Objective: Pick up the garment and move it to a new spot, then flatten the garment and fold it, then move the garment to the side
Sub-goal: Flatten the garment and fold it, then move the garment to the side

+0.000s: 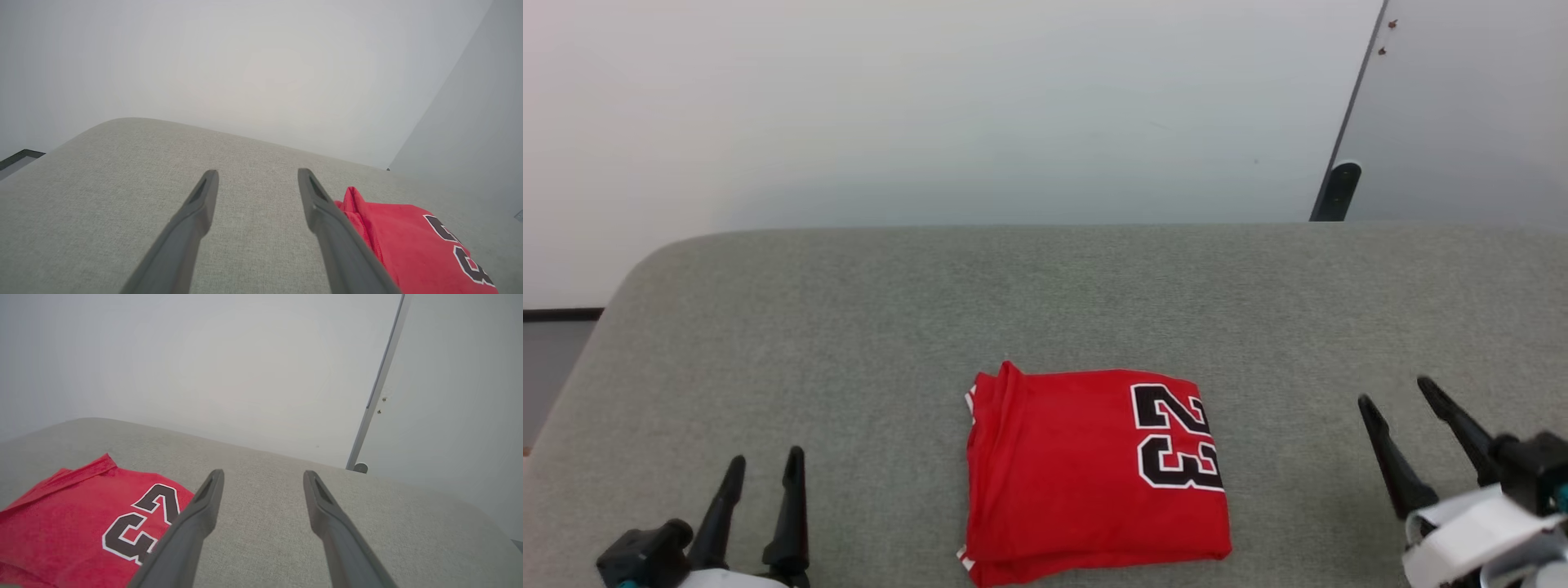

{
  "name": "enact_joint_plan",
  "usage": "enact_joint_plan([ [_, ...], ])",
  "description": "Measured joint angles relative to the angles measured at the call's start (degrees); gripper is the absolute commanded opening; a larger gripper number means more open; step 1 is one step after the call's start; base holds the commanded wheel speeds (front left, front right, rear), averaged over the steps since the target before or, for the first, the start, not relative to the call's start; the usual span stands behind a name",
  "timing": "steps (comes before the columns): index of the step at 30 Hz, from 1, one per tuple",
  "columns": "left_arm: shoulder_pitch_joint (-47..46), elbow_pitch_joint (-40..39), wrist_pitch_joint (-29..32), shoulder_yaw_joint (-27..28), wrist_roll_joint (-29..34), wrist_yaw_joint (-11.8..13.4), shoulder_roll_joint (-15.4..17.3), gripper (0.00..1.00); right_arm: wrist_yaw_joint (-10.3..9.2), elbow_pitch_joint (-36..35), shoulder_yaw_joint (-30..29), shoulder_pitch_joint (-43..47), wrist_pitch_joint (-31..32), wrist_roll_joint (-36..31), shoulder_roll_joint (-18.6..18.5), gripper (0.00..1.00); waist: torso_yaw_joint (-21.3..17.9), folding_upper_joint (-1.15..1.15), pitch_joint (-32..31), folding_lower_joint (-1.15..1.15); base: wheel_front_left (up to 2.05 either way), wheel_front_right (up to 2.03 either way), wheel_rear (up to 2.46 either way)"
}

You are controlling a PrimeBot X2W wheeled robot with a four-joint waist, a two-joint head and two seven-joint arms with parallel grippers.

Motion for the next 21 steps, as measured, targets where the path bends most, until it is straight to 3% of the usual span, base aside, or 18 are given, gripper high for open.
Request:
enact_joint_plan([
  [9,1.35,-0.74,0.0,2.31,5.08,-0.54,-1.66,1.0,0.0,-1.14,-3.32,3.32,-1.41,-2.16,2.57,1.0,-1.29,0.0,-0.03,0.0,0.0,0.0,0.0],
  [21,1.34,0.09,0.0,3.37,6.93,-1.41,-2.98,1.0,0.0,-1.42,-3.9,4.08,-1.59,-2.67,2.97,1.0,-0.78,0.0,-0.32,0.0,0.0,0.0,0.0],
])
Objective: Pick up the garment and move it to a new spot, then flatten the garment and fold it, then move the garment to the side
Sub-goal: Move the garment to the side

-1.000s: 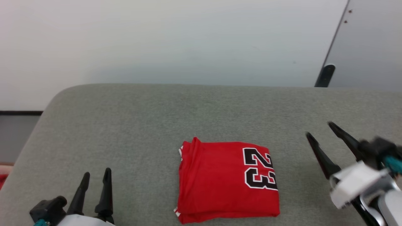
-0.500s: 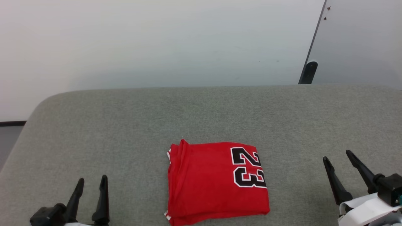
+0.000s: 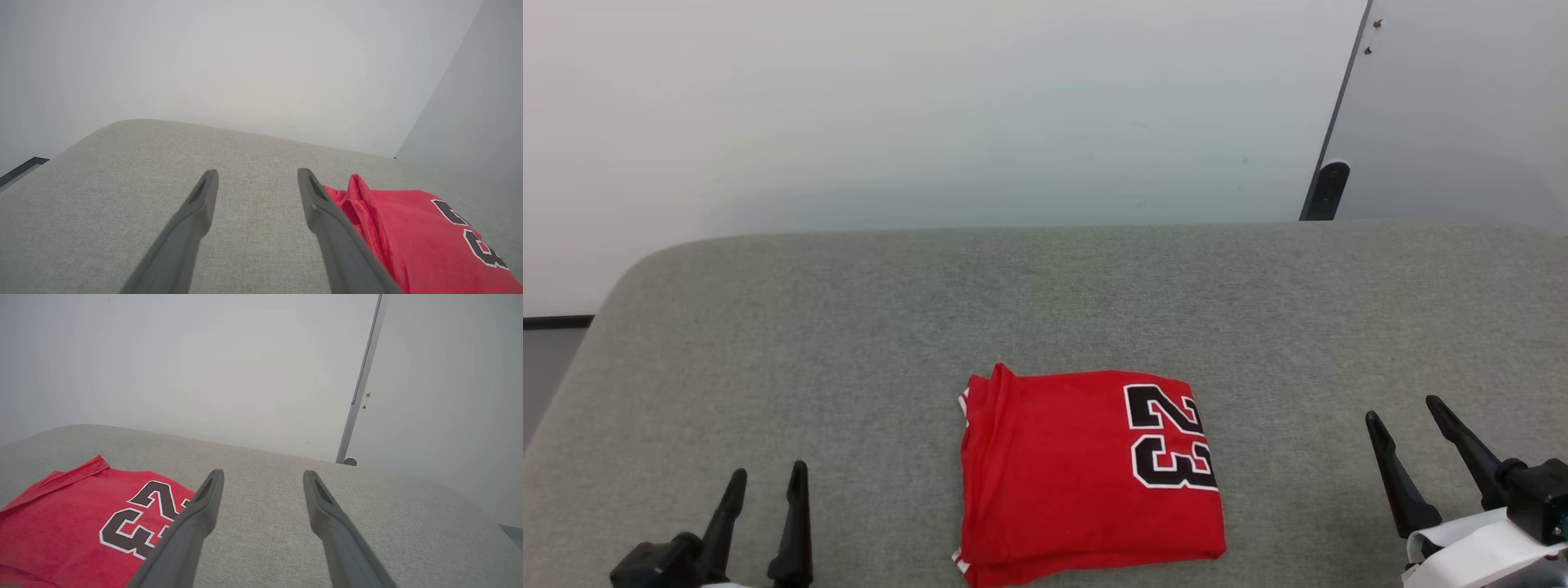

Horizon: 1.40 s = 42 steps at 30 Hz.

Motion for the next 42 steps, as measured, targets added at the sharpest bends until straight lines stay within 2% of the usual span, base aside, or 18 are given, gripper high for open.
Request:
enact_joint_plan([
  [6,-0.38,0.59,0.0,-0.02,0.05,-0.21,-0.07,1.0,0.0,0.45,0.59,-0.01,-0.01,0.03,0.08,1.0,1.31,0.0,-0.12,0.0,0.0,0.0,0.0],
  [24,-0.37,0.8,0.0,0.74,0.04,-0.26,0.02,1.0,0.0,2.36,5.95,-3.02,2.3,0.93,0.27,1.0,8.5,0.0,-1.02,0.0,0.0,0.0,0.0],
  [31,-1.36,1.0,0.0,-0.97,-0.02,-0.26,0.01,1.0,0.0,3.92,8.08,-5.38,8.33,3.35,-1.41,1.0,9.46,0.0,0.4,0.0,0.0,0.0,0.0],
  [38,-4.05,1.37,0.0,-2.92,-0.07,-0.26,-0.2,1.0,0.0,4.79,10.37,-8.33,20.05,8.55,-3.21,1.0,10.46,0.0,3.56,0.0,0.0,0.0,0.0],
  [42,-5.08,1.69,0.0,-3.44,-0.14,-0.26,-0.51,1.0,0.0,4.75,11.14,-9.51,24.72,10.49,-4.07,1.0,10.96,0.0,5.23,0.0,0.0,0.0,0.0],
])
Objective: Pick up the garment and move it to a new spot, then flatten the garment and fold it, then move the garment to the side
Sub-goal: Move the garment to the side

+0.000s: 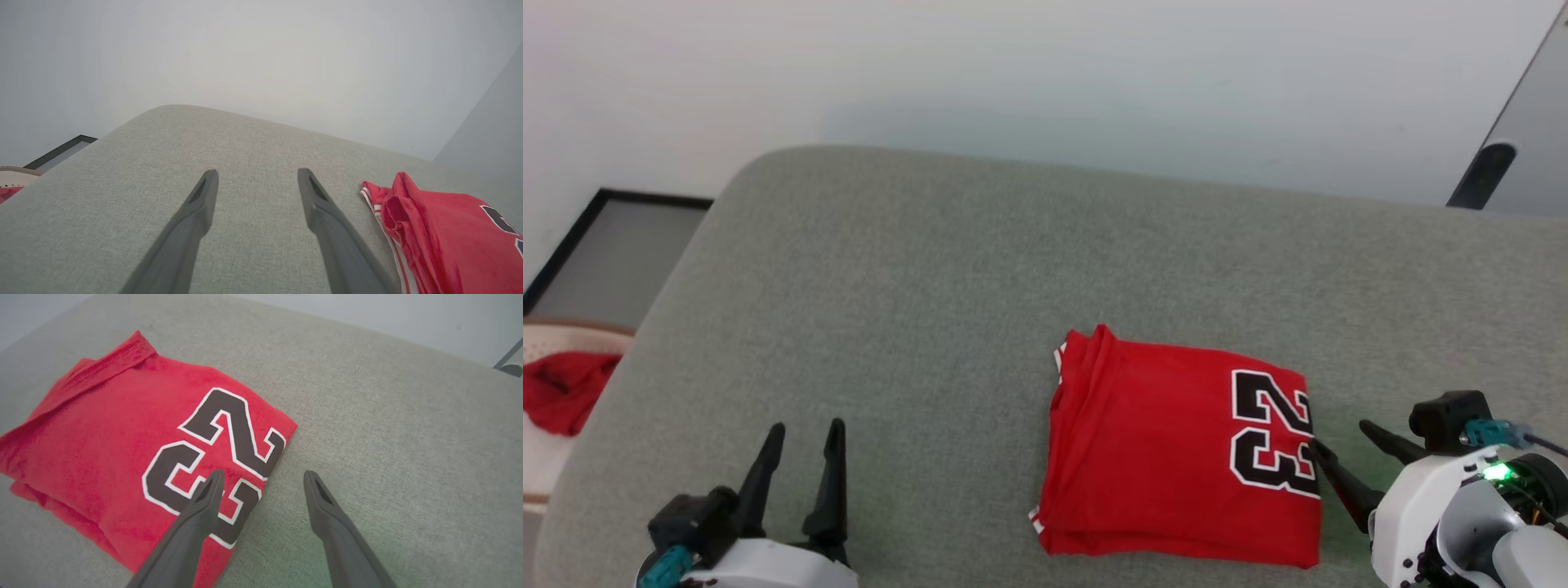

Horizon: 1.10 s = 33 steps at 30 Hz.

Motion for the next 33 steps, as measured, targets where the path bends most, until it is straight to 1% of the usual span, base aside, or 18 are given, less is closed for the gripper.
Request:
enact_joint_plan([
  [7,-1.65,0.45,0.0,-0.96,-0.08,-0.01,-0.66,1.0,0.0,-0.14,0.89,-1.39,10.7,4.39,-0.7,1.0,1.56,0.0,2.66,0.0,0.0,0.0,0.0],
  [12,-2.36,0.56,0.0,-1.34,-0.25,-0.01,-0.82,1.0,0.0,-0.76,1.24,-2.2,17.08,5.63,-0.74,1.0,2.57,0.0,3.66,0.0,0.0,0.0,0.0],
  [17,-2.86,0.81,0.0,-1.77,-0.46,-0.01,-0.93,1.0,0.0,0.13,0.74,-3.01,23.31,5.66,-0.53,1.0,3.37,0.0,4.29,0.0,0.0,0.0,0.0],
  [26,-3.82,0.93,0.0,-2.07,-1.0,-0.01,-1.19,1.0,0.01,3.26,-1.26,-6.98,30.5,4.5,1.83,1.0,4.03,0.0,5.57,0.0,0.0,0.0,0.0],
  [27,-3.97,0.9,0.0,-2.16,-1.03,-0.01,-1.29,1.0,0.01,3.57,-1.14,-7.53,31.77,4.98,1.87,0.84,4.1,0.0,5.76,0.0,0.0,0.0,0.0],
  [28,-4.09,0.92,0.0,-2.29,-1.09,-0.01,-1.34,1.0,0.01,3.97,-1.07,-8.14,32.88,5.3,1.86,0.0,4.16,0.0,5.94,0.0,0.0,0.0,0.0],
  [33,-5.0,1.01,0.0,-2.71,-1.33,-0.01,-1.9,1.0,0.01,5.52,-0.99,-10.44,36.53,8.25,1.92,0.0,4.5,0.0,6.86,0.0,0.0,0.0,0.0],
])
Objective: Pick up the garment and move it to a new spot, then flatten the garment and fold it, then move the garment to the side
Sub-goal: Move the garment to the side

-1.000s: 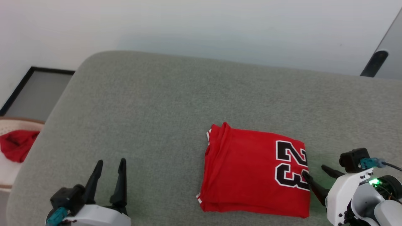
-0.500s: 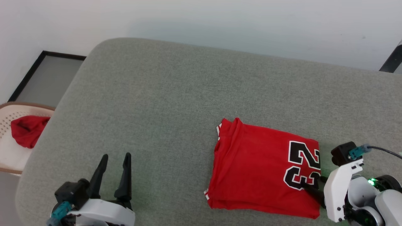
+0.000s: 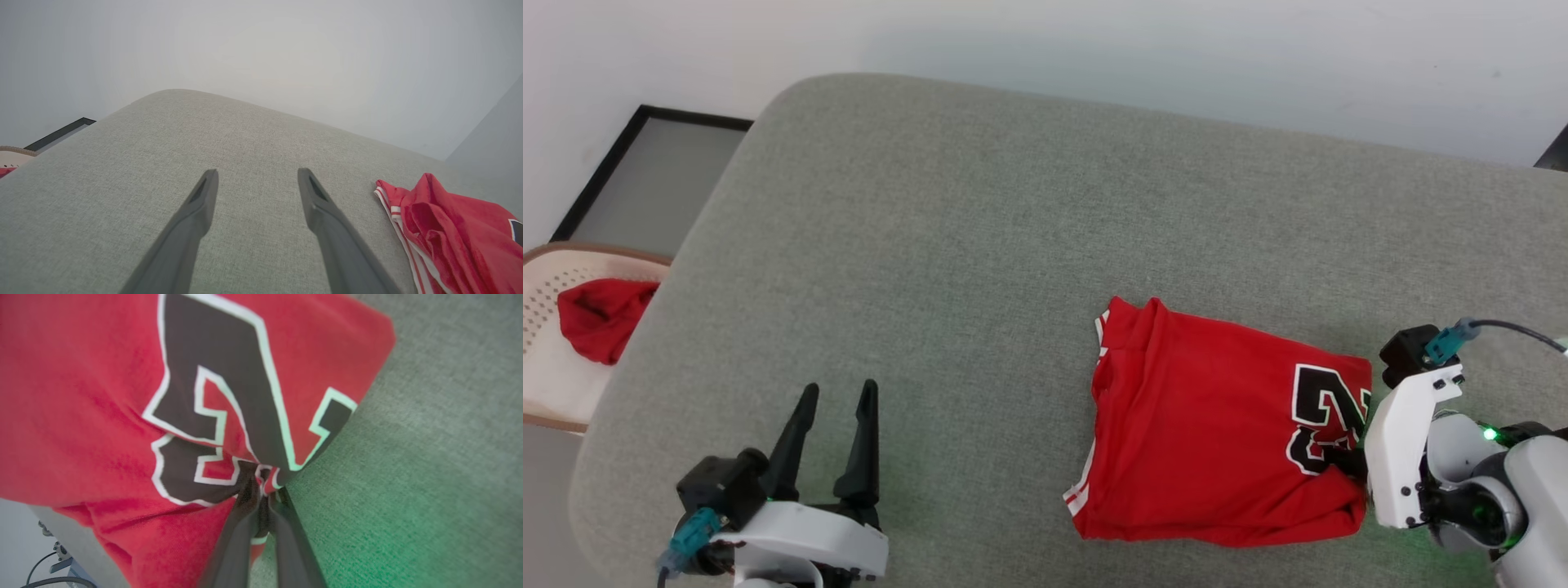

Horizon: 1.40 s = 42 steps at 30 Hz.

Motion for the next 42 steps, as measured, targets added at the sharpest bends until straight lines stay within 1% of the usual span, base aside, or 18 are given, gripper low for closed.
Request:
enact_joint_plan([
  [4,-0.19,0.16,0.0,-0.03,-0.02,0.0,-0.2,1.0,0.09,0.88,-0.18,-1.02,0.55,1.32,-0.53,0.0,0.25,0.0,0.47,0.0,0.0,0.0,0.0],
  [8,-0.29,0.14,0.0,0.26,-0.03,0.0,-0.26,1.0,0.25,1.47,-0.14,-1.88,-0.27,1.58,-1.07,0.0,0.16,0.0,0.66,0.0,0.0,0.0,0.0],
  [11,-0.28,-0.15,0.0,0.55,-0.02,0.0,-0.24,1.0,0.24,1.82,-0.22,-2.91,-1.08,1.56,-2.44,0.0,-0.12,0.0,0.73,0.0,0.0,0.0,0.0],
  [18,-0.56,-1.29,0.0,0.69,0.41,0.0,0.15,1.0,0.04,1.46,0.03,-5.39,-1.65,0.94,-7.81,0.0,-1.76,0.0,1.33,0.0,0.0,0.0,0.0],
  [28,-3.25,-2.27,0.0,-0.55,0.71,0.0,0.42,1.0,0.0,0.43,0.4,-9.19,-2.1,-0.1,-17.8,0.0,-5.02,0.0,3.97,0.0,0.0,0.0,0.0],
  [36,-5.34,-2.71,0.0,-1.03,1.45,0.0,0.63,1.0,0.0,1.41,-0.07,-10.92,-5.16,-1.09,-25.55,0.0,-8.32,0.0,6.8,0.0,0.0,0.0,0.0],
  [42,-6.95,-3.01,0.0,-1.48,1.65,0.0,1.04,1.0,0.01,2.81,-0.09,-12.36,-7.71,-2.94,-29.67,0.0,-11.07,0.0,8.99,0.0,0.0,0.0,0.0],
])
